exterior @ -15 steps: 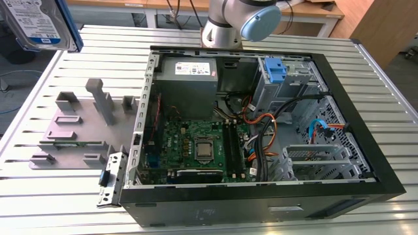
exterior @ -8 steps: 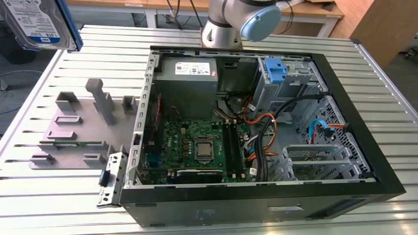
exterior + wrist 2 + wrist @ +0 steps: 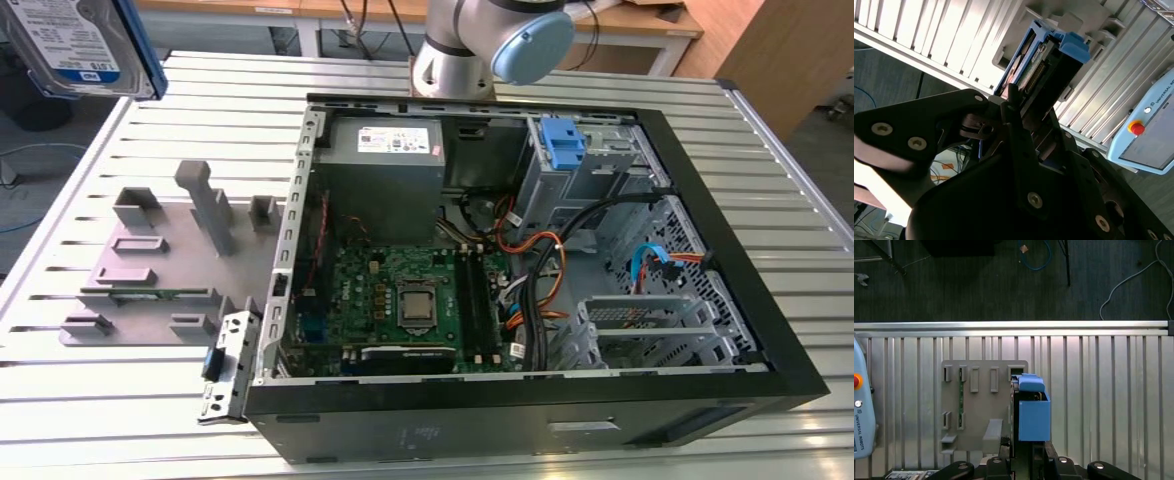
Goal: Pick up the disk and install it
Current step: 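Pick up the disk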
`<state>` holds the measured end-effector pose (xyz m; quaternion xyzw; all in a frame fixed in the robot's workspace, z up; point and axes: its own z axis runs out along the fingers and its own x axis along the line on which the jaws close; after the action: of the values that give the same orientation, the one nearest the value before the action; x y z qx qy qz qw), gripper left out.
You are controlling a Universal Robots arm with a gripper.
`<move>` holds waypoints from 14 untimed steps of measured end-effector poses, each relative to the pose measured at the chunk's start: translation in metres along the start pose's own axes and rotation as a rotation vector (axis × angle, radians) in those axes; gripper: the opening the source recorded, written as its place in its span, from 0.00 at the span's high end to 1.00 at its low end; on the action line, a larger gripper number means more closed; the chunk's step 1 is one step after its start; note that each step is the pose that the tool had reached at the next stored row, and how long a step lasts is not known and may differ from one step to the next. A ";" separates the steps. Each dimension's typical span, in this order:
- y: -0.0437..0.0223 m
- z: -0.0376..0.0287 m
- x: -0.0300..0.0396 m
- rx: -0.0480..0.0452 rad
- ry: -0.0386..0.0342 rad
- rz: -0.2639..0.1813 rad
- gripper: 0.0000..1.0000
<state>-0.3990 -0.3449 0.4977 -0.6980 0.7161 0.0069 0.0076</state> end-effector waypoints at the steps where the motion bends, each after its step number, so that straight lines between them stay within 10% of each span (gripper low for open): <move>1: 0.0000 -0.0011 0.0000 0.0001 0.0000 0.000 0.65; 14: 0.0000 -0.0089 -0.0002 0.0001 -0.0001 0.000 0.65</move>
<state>-0.3990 -0.3449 0.5066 -0.6980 0.7160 0.0069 0.0077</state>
